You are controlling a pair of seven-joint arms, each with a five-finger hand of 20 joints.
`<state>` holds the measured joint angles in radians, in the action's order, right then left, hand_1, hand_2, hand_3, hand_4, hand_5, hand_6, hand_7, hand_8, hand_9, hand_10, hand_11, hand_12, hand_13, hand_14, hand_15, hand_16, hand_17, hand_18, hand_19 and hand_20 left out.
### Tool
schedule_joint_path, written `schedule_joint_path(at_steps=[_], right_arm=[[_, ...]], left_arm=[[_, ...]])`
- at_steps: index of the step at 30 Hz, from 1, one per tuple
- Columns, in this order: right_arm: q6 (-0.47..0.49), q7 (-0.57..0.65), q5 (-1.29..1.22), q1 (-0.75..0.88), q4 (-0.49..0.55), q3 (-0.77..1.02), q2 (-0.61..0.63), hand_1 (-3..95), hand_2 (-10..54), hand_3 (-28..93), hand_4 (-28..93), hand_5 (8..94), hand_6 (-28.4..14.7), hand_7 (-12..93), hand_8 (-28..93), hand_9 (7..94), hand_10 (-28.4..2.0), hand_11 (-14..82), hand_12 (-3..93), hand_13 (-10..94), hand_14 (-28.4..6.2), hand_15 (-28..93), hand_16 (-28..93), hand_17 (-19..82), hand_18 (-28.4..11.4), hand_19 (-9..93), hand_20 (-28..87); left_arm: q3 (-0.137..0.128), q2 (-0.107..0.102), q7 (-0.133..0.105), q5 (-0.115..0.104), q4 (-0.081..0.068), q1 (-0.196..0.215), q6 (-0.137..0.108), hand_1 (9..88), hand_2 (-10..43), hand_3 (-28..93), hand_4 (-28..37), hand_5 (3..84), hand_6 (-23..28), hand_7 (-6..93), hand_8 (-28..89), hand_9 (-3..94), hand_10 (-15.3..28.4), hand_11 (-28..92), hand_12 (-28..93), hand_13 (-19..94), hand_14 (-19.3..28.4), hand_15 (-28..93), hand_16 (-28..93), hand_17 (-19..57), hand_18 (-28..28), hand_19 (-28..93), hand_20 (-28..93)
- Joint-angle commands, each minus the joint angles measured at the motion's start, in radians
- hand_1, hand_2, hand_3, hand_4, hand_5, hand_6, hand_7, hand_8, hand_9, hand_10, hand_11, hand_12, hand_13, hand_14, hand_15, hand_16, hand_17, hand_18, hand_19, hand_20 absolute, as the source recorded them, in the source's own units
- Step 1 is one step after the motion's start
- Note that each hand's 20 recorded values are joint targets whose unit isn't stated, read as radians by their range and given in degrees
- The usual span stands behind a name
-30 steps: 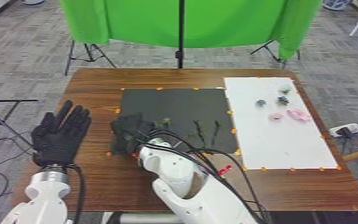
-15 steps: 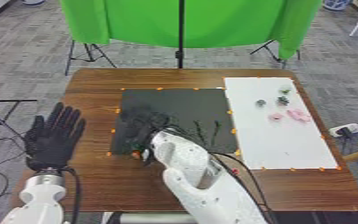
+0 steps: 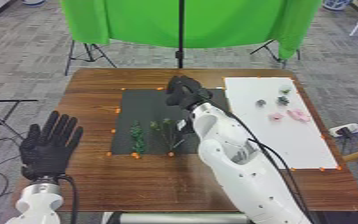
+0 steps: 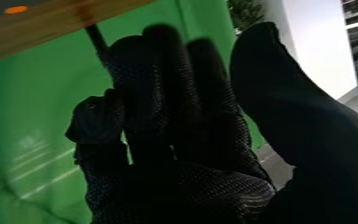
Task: Arrange flowers
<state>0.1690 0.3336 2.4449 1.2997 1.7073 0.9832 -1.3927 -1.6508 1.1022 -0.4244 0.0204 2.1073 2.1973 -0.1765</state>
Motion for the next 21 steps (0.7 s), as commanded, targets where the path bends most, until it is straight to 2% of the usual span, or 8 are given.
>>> schedule_joint_path(at_steps=[1,3,4,5,7,9,13,21], right_arm=[[0.025,-0.036,0.055,-0.006,0.027,-0.061,-0.033,47.8,-9.5,82,-28,68.1,-3.2,19,-9,73.2,-14.7,21.7,21.7,60,-14.2,68,27,30,-24.5,91,51],[0.108,-0.041,0.077,-0.006,0.05,-0.052,-0.016,47.4,-9.5,83,-28,68.3,-3.2,19,-9,73.0,-14.7,21.5,22.1,60,-14.3,68,28,30,-24.7,91,51],[0.115,-0.021,0.082,-0.001,0.061,-0.054,-0.001,46.7,-9.5,83,-28,67.4,-2.9,19,-13,71.1,-15.1,23.3,18.8,60,-14.4,67,28,30,-24.9,91,51],[0.123,-0.005,0.083,0.007,0.08,-0.055,0.02,45.5,-9.5,84,-28,66.7,-2.9,19,-14,70.1,-15.5,23.6,18.0,59,-14.5,67,27,29,-25.1,91,52],[0.158,0.041,0.083,0.027,0.113,-0.043,0.054,43.7,-9.5,83,-28,65.9,-3.4,18,-14,68.4,-16.2,23.3,17.6,58,-15.2,68,26,29,-25.2,91,52],[0.168,0.057,0.099,0.049,0.127,-0.027,0.084,42.7,-9.5,83,-28,64.3,-4.1,18,-13,66.2,-16.8,23.0,17.6,56,-15.6,69,25,29,-25.5,91,52],[0.204,0.05,0.123,0.076,0.109,0.001,0.11,43.6,-9.5,82,-28,62.8,-4.4,17,-13,63.3,-16.8,22.0,17.1,54,-15.9,69,23,29,-25.7,92,52],[0.224,0.028,0.154,0.103,0.072,-0.002,0.107,43.7,-9.5,82,-28,62.9,-4.1,17,-13,62.9,-16.0,20.5,16.3,54,-15.8,69,22,28,-25.9,92,53]], left_arm=[[0.027,0.002,0.026,-0.007,-0.019,-0.037,-0.002,28.1,16.5,76,-28.3,45.1,9.2,11.3,-11,38.4,14.6,20,7,28,14.1,33,-8,-7.1,12.9,32,12],[0.027,0.004,0.032,-0.006,-0.024,-0.043,0.002,28.1,16.5,76,-28.3,45.0,9.2,11.2,-11,38.3,14.5,20,7,28,14.1,32,-8,-7.1,12.9,32,12],[0.025,0.004,0.032,-0.001,-0.022,-0.041,0.0,28.1,16.6,76,-28.3,45.0,9.2,11.3,-11,38.3,14.5,20,7,28,14.0,32,-8,-7.1,12.9,32,12],[0.022,0.001,0.025,0.001,-0.016,-0.03,0.005,28.2,16.6,76,-28.3,45.0,9.2,11.3,-11,38.3,14.5,20,7,28,14.0,32,-8,-7.1,12.9,32,12],[0.017,0.001,0.026,0.004,-0.011,-0.02,0.004,28.1,16.6,76,-28.3,45.0,9.2,11.3,-11,38.3,14.5,20,7,28,14.0,32,-8,-7.1,12.9,32,11],[0.014,0.004,0.029,0.003,-0.011,-0.015,0.003,28.1,16.5,76,-28.3,45.0,9.2,11.3,-11,38.3,14.5,20,7,28,14.1,32,-8,-7.0,12.8,31,11],[0.007,0.004,0.028,0.0,-0.009,-0.005,0.004,28.1,16.5,76,-28.3,45.1,9.2,11.6,-11,38.4,14.7,20,7,28,14.3,33,-8,-7.0,12.8,31,11],[0.011,0.002,0.036,0.004,-0.013,-0.015,0.014,28.0,16.3,76,-28.3,45.4,9.2,11.6,-11,38.9,15.0,20,7,28,14.6,33,-8,-7.3,13.0,32,11]])
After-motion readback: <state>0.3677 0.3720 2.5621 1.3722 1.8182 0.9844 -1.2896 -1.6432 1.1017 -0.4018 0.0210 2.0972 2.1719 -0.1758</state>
